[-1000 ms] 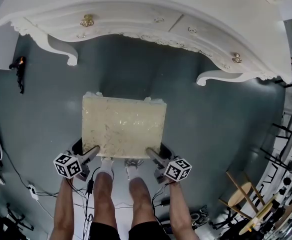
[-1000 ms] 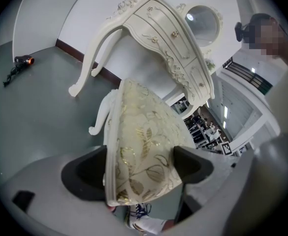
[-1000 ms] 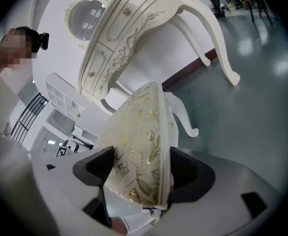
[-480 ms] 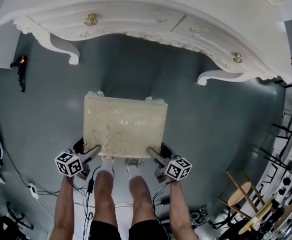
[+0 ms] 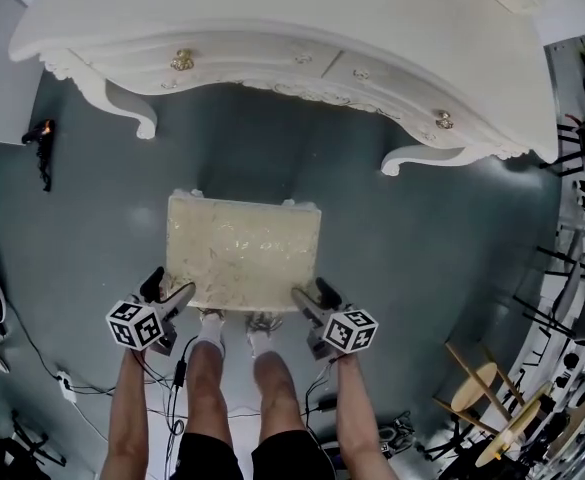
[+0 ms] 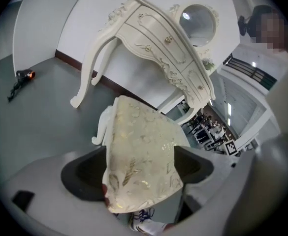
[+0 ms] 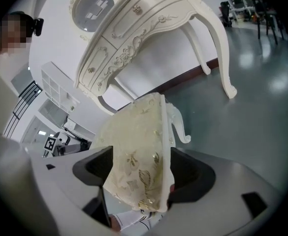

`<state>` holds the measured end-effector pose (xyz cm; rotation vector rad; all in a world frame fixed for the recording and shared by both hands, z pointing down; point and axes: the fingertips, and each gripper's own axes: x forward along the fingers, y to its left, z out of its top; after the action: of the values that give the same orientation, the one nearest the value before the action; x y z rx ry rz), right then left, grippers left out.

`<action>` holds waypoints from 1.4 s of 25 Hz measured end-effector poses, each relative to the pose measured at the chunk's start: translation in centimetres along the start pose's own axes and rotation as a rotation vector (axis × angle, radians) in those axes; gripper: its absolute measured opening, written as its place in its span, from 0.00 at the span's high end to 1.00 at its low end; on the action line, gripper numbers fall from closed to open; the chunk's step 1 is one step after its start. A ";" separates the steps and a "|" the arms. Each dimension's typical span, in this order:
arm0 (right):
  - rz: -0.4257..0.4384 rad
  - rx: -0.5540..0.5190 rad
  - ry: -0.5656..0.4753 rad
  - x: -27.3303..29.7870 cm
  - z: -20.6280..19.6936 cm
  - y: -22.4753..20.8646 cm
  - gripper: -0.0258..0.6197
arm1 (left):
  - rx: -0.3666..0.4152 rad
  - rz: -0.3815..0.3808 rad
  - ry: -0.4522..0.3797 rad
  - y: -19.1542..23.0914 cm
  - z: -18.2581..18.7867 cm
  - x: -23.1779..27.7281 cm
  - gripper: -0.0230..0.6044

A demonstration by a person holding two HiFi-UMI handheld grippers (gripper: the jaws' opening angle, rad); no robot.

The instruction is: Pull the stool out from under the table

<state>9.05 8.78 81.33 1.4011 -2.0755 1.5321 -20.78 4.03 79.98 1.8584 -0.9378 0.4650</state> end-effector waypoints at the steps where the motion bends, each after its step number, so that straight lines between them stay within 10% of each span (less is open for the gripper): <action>1: -0.012 -0.020 -0.002 -0.3 0.8 0.4 0.39 | 0.028 0.007 0.003 -0.6 0.7 -0.1 0.30; 19: -0.077 -0.489 -0.330 -16.5 27.5 21.9 0.42 | 0.583 0.171 -0.323 -24.6 26.7 -16.2 0.30; 22: -0.132 -0.576 -0.423 -21.0 31.3 25.2 0.61 | 0.629 0.167 -0.400 -29.7 30.0 -19.2 0.31; 35: -0.166 -0.729 -0.647 -36.3 38.9 37.9 0.78 | 0.773 0.196 -0.625 -45.2 36.3 -31.7 0.51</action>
<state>12.42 -2.63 17.10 1.7920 -2.3780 0.1663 -8.79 -4.57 15.58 2.7109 -1.5085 0.3955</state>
